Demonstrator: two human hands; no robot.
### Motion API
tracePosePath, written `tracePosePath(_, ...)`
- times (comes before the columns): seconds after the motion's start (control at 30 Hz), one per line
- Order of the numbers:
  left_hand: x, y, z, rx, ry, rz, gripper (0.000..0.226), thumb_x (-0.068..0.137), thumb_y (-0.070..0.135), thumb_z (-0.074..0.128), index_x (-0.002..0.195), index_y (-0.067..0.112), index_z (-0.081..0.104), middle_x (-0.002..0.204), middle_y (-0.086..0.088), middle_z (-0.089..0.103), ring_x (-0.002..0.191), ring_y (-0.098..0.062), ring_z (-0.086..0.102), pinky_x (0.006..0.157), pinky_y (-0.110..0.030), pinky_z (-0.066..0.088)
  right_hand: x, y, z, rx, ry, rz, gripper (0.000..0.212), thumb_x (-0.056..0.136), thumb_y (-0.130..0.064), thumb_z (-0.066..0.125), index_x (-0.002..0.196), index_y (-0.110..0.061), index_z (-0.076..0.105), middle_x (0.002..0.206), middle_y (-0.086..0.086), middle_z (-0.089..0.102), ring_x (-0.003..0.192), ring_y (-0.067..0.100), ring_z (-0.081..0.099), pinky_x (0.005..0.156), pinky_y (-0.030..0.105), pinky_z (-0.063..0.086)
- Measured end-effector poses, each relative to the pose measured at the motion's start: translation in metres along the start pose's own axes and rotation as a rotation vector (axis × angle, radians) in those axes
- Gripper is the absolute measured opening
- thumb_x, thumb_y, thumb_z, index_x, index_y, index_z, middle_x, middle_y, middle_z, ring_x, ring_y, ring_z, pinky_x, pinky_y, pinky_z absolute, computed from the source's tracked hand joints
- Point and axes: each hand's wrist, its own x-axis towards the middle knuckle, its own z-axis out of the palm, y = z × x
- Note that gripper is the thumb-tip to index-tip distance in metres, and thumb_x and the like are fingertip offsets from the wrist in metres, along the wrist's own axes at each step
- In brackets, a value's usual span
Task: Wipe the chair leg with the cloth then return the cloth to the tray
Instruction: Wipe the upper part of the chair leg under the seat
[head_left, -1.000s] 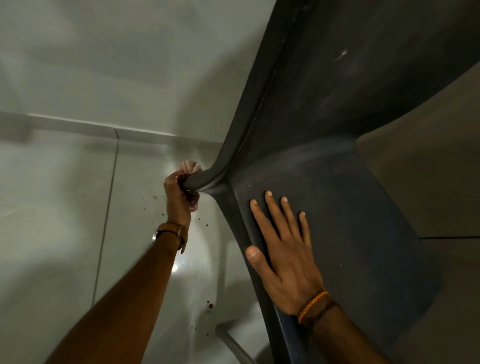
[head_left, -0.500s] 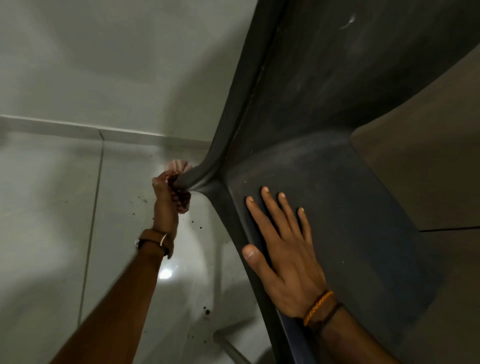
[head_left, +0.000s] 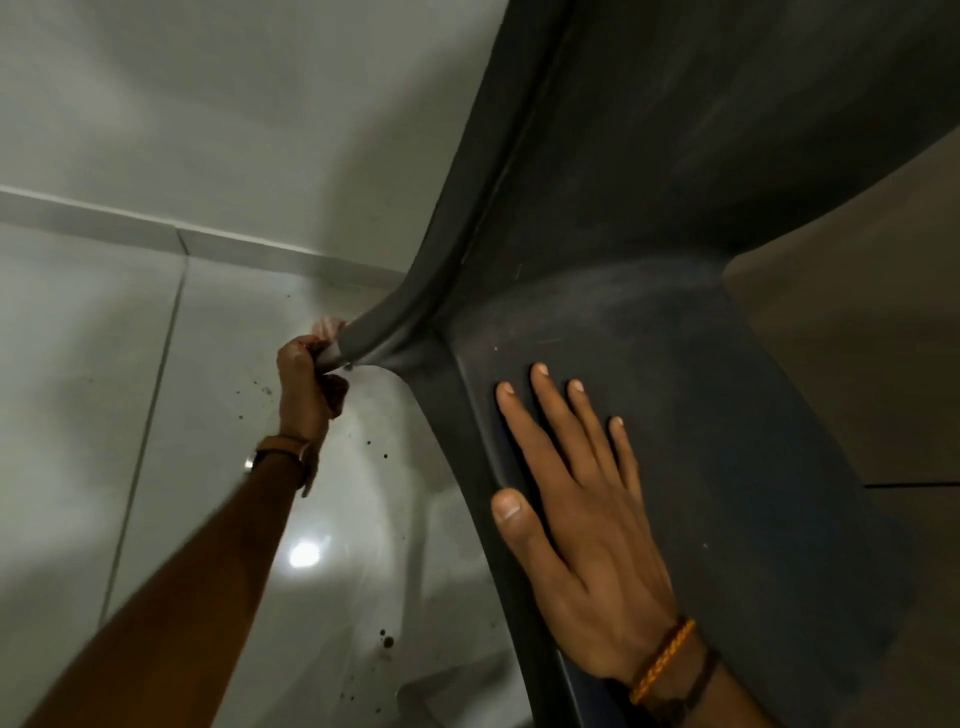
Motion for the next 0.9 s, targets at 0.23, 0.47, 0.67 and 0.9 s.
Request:
tracePosePath(0.23, 0.071, -0.045, -0.027, 0.085, 0.023, -0.207, 0.067, 0.11, 0.039, 0.015, 0.128, -0.011, 0.055, 0.105, -0.025, 0.053, 0.07, -0.03, 0.053, 0.045, -0.022, 0.048, 0.001, -0.002, -0.001, 0.016, 0.014, -0.002, 0.068, 0.101, -0.08, 0.008, 0.165, -0.057, 0.006, 0.178, -0.029, -0.003, 0.165, 0.003, -0.009, 0.132, 0.046, -0.004)
tracePosePath(0.47, 0.024, -0.009, -0.001, -0.089, 0.081, -0.151, 0.055, 0.111, 0.046, 0.013, 0.118, 0.009, 0.054, 0.079, -0.011, 0.052, 0.049, -0.011, 0.046, 0.043, -0.022, 0.036, 0.002, -0.004, -0.003, 0.012, 0.009, 0.001, 0.068, 0.1, -0.079, 0.013, 0.165, -0.057, 0.008, 0.178, -0.03, -0.002, 0.165, 0.003, -0.008, 0.132, 0.055, 0.0)
tracePosePath(0.67, -0.073, 0.034, 0.041, -0.371, 0.063, 0.174, 0.051, 0.103, 0.058, 0.026, 0.125, 0.039, 0.068, 0.112, 0.003, 0.074, 0.092, -0.012, 0.073, 0.073, -0.016, 0.059, 0.001, -0.006, -0.002, 0.023, -0.003, 0.022, 0.07, 0.098, -0.085, 0.007, 0.163, -0.061, 0.004, 0.176, -0.033, -0.005, 0.164, 0.0, -0.011, 0.133, 0.05, -0.005)
tracePosePath(0.9, -0.008, 0.004, 0.028, -0.295, 0.161, 0.105, 0.039, 0.097, 0.024, 0.038, 0.078, 0.025, 0.073, 0.067, 0.009, 0.062, 0.044, -0.001, 0.047, 0.044, -0.024, 0.024, 0.0, -0.005, -0.003, -0.004, -0.009, 0.018, 0.07, 0.098, -0.084, 0.005, 0.163, -0.06, 0.001, 0.175, -0.034, -0.009, 0.164, -0.001, -0.014, 0.133, 0.05, -0.006)
